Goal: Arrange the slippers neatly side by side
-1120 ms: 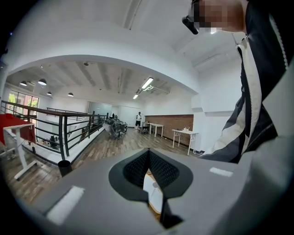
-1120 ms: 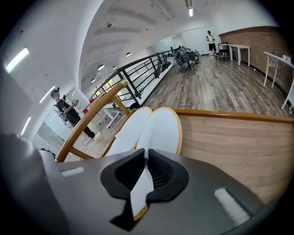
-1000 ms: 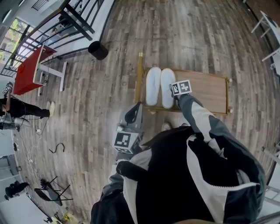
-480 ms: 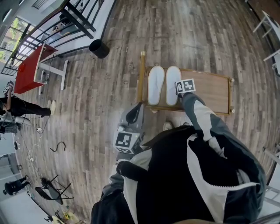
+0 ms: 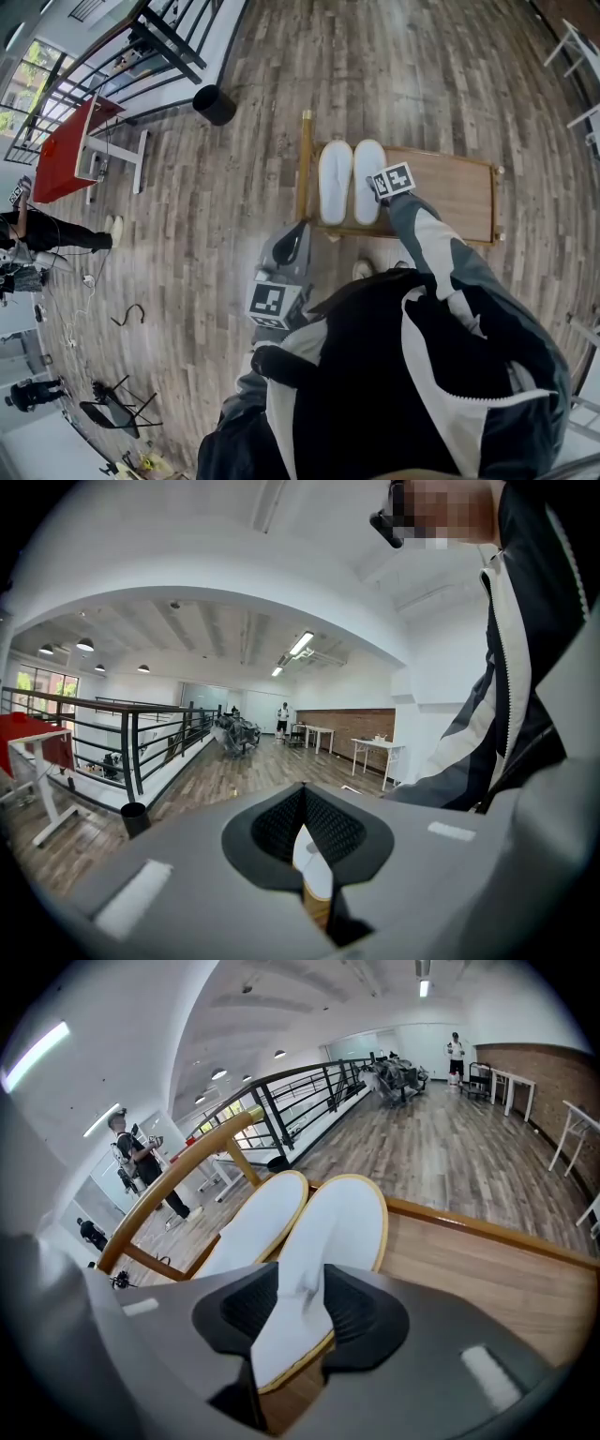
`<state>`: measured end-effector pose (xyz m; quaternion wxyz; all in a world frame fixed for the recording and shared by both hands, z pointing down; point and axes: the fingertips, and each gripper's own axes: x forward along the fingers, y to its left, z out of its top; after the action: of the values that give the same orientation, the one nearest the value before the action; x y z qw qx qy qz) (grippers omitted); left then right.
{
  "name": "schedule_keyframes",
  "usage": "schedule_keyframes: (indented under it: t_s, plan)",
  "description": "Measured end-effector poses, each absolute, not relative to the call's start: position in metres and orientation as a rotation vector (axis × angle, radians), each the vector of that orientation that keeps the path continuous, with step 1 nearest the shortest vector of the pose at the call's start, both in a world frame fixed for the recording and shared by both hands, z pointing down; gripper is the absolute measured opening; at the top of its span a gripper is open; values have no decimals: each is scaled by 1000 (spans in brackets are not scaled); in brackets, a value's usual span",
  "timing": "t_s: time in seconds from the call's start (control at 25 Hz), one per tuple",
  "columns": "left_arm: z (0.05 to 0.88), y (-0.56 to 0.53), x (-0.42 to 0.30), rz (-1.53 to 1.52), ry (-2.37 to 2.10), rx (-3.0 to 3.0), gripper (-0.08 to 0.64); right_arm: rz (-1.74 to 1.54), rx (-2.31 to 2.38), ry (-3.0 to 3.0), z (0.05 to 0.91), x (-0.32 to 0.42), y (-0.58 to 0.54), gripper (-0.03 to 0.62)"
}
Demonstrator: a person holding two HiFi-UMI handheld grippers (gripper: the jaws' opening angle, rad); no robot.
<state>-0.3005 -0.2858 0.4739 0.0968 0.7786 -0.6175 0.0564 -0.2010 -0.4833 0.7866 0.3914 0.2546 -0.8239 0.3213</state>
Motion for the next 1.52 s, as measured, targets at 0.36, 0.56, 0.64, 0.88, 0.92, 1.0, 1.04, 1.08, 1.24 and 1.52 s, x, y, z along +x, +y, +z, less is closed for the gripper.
schedule_keyframes:
  t_s: [0.36,0.56,0.64,0.88,0.92,1.0,1.04,1.08,1.24,1.52]
  plan:
    - [473,-296,-293,151,-1796,2356,14,853,629,-2130,779,-198,-477,171]
    - [469,-309,-280,127,-1747,2403,14,806,565,-2338,718,-202,-468,6]
    - [467,-317,-277,127,-1724,2417,14,721,534,-2462,678,-204,-463,5]
    - [453,-349,-261,116,-1683,2479,14,361,527,-2741,559,-183,-441,3]
    - [451,-353,-256,110,-1671,2493,14,313,543,-2770,542,-176,-437,3]
    - [447,-362,-245,100,-1648,2512,14,209,581,-2809,513,-160,-428,3]
    - [446,-366,-239,96,-1638,2520,14,152,603,-2818,501,-152,-424,3]
    - [445,-370,-232,93,-1626,2528,14,105,628,-2824,492,-144,-419,3]
    - [442,-384,-207,83,-1583,2560,14,118,732,-2825,477,-107,-408,3]
    - [438,-395,-183,74,-1563,2564,14,107,781,-2768,480,-76,-414,2]
